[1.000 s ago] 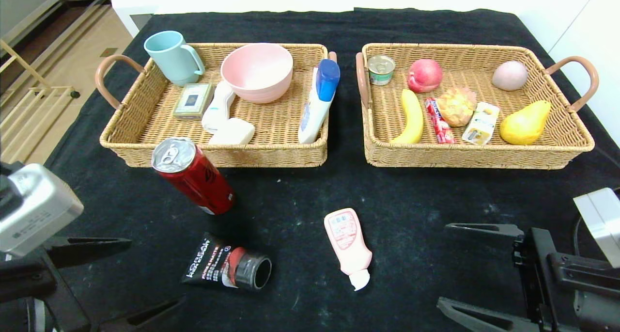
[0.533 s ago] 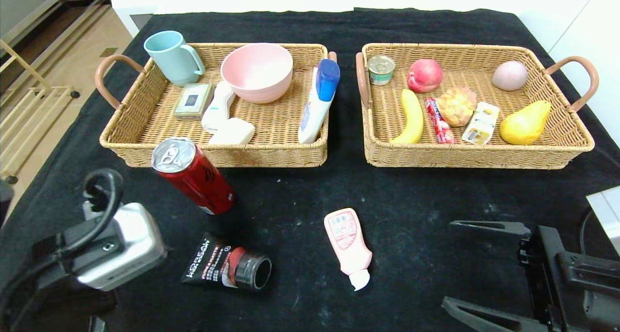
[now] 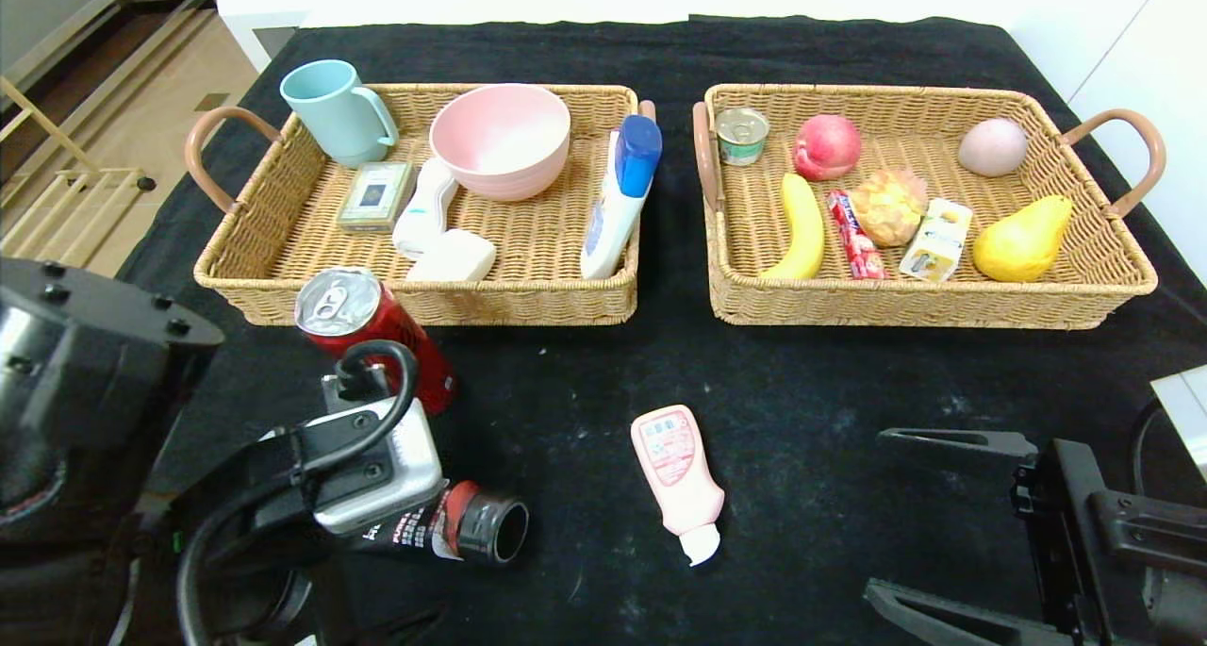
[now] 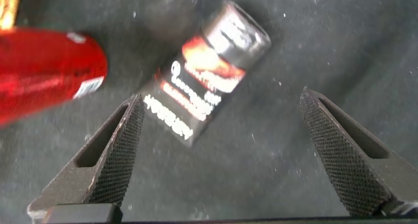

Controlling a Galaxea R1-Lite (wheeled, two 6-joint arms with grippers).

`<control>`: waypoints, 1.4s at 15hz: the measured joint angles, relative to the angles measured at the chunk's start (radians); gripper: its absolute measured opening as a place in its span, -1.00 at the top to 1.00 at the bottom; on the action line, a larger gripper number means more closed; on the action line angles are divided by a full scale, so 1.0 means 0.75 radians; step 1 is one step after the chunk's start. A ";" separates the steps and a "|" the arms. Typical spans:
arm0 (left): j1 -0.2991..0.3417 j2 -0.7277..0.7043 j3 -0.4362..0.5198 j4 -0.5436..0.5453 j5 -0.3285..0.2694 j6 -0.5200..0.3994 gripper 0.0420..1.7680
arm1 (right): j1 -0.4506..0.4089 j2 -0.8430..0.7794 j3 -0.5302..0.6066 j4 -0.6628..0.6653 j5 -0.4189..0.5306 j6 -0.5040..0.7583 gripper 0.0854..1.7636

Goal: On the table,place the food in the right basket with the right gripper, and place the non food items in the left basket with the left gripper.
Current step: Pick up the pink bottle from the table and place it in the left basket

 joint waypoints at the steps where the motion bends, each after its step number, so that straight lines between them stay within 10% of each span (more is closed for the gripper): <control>1: -0.008 0.029 -0.013 0.000 0.001 0.001 -0.94 | 0.000 -0.001 0.000 0.000 0.001 0.000 -0.94; 7: -0.065 0.167 -0.028 -0.011 0.176 0.001 -0.94 | 0.000 -0.010 0.001 -0.001 0.000 0.001 -0.94; 21: -0.093 0.239 -0.030 -0.071 0.190 -0.015 -0.94 | 0.000 -0.018 0.003 -0.001 0.002 0.000 -0.94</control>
